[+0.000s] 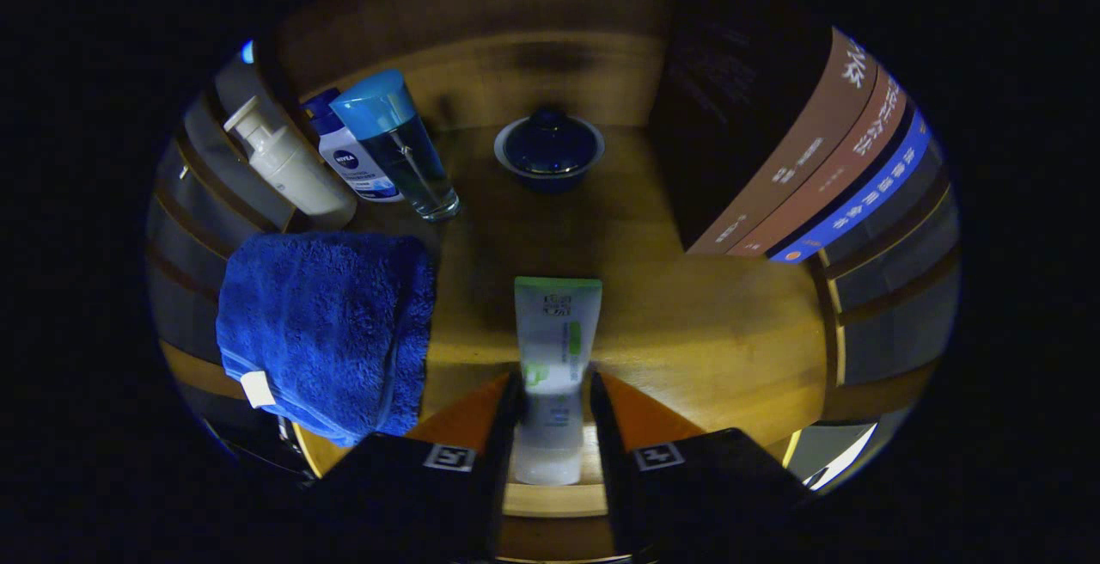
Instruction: Pull open the drawer, take out the items inside it, and place them on the countertop above the cabinet.
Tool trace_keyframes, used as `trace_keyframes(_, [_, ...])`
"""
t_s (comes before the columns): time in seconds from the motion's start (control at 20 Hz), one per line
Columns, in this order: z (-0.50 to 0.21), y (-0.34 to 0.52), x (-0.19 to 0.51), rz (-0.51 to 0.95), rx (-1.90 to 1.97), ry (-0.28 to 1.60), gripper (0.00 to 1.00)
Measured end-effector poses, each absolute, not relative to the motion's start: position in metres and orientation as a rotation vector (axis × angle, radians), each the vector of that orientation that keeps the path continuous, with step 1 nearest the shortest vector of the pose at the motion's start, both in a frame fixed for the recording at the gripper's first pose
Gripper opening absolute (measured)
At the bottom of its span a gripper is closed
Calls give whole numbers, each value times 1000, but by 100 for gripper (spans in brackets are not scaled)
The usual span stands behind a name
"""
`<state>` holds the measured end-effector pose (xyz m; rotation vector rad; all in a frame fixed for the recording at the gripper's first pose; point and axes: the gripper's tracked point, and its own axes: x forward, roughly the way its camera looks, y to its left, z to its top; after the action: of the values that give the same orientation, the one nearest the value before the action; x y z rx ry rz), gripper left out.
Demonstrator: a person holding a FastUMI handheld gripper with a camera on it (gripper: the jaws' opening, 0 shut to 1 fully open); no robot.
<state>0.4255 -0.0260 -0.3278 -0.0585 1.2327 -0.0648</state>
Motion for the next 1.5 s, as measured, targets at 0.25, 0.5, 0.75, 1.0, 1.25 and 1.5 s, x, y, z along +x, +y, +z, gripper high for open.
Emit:
trace_keyframes(0.25, [-304, -16, 419, -23, -74, 1152, 91])
trace_keyframes(0.5, [-271, -3, 400, 23, -71, 1007, 99])
trace_keyframes(0.75, [-233, 14, 366, 76, -66, 810, 99])
trace_keyframes(1.0, [-194, 29, 313, 97, -20, 576, 99])
trace_keyframes(1.25, [-166, 43, 246, 130, 37, 357, 99])
trace_keyframes(1.5, [-161, 43, 176, 106, 67, 221, 99])
